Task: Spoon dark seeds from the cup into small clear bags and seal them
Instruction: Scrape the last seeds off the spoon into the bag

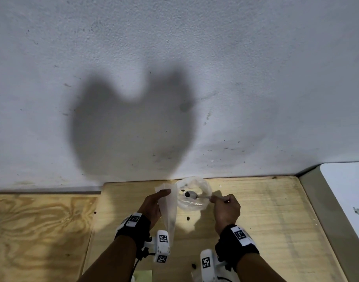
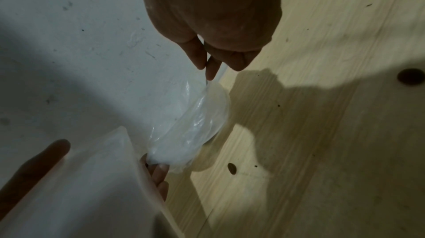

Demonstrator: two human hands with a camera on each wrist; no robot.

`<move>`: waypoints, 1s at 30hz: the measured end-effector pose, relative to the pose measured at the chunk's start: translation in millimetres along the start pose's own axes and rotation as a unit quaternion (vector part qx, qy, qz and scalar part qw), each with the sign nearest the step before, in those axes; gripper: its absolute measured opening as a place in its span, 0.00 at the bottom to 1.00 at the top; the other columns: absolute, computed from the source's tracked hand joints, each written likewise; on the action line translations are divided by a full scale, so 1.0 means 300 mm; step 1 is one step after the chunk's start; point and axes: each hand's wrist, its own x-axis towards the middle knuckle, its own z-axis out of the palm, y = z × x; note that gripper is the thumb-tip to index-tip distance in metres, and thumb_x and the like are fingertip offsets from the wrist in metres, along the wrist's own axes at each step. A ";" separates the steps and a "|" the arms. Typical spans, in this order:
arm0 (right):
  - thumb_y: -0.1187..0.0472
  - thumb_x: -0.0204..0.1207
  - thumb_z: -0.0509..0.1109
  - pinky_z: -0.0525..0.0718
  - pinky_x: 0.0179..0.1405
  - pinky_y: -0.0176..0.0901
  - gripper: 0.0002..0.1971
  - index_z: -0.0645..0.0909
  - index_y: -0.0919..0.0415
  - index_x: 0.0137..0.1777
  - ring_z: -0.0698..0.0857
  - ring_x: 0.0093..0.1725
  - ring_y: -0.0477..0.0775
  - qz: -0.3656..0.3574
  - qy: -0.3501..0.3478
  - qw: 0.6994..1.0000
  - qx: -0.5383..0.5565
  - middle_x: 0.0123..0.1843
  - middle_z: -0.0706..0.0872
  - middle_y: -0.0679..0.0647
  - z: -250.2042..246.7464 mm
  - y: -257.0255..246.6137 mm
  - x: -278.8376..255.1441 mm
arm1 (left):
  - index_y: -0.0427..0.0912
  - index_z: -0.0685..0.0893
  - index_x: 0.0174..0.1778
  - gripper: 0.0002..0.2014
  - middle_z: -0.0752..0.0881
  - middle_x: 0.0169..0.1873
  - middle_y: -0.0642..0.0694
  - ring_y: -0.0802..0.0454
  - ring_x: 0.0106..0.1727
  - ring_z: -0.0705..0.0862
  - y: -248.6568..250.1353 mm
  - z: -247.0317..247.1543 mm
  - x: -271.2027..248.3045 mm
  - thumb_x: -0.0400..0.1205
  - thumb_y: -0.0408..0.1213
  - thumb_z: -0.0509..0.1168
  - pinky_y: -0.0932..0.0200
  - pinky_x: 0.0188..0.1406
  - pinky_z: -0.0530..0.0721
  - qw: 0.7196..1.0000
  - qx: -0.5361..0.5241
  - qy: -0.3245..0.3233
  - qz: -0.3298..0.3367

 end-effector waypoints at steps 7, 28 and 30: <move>0.64 0.63 0.81 0.80 0.37 0.55 0.19 0.70 0.60 0.29 0.76 0.33 0.58 0.025 -0.015 0.999 0.037 0.30 0.80 0.56 0.060 0.005 -0.008 | 0.32 0.84 0.65 0.41 0.87 0.51 0.35 0.39 0.50 0.85 0.003 -0.005 -0.003 0.57 0.47 0.82 0.49 0.50 0.82 1.000 0.002 -0.015 -0.001; 0.69 0.70 0.79 0.61 0.19 0.37 0.17 0.72 0.56 0.31 0.63 0.23 0.50 0.083 -0.076 0.987 0.115 0.37 0.81 0.63 -0.106 0.004 0.014 | 0.32 0.85 0.62 0.38 0.88 0.51 0.35 0.40 0.50 0.85 0.019 0.011 -0.027 0.55 0.43 0.80 0.53 0.42 0.85 0.998 0.035 -0.015 0.040; 0.70 0.71 0.78 0.61 0.19 0.37 0.16 0.73 0.56 0.32 0.63 0.24 0.50 0.079 -0.073 0.987 0.123 0.38 0.82 0.64 -0.116 -0.013 0.007 | 0.31 0.85 0.61 0.39 0.88 0.51 0.34 0.39 0.50 0.85 0.017 0.014 -0.028 0.53 0.42 0.81 0.51 0.43 0.85 0.997 0.052 -0.009 0.053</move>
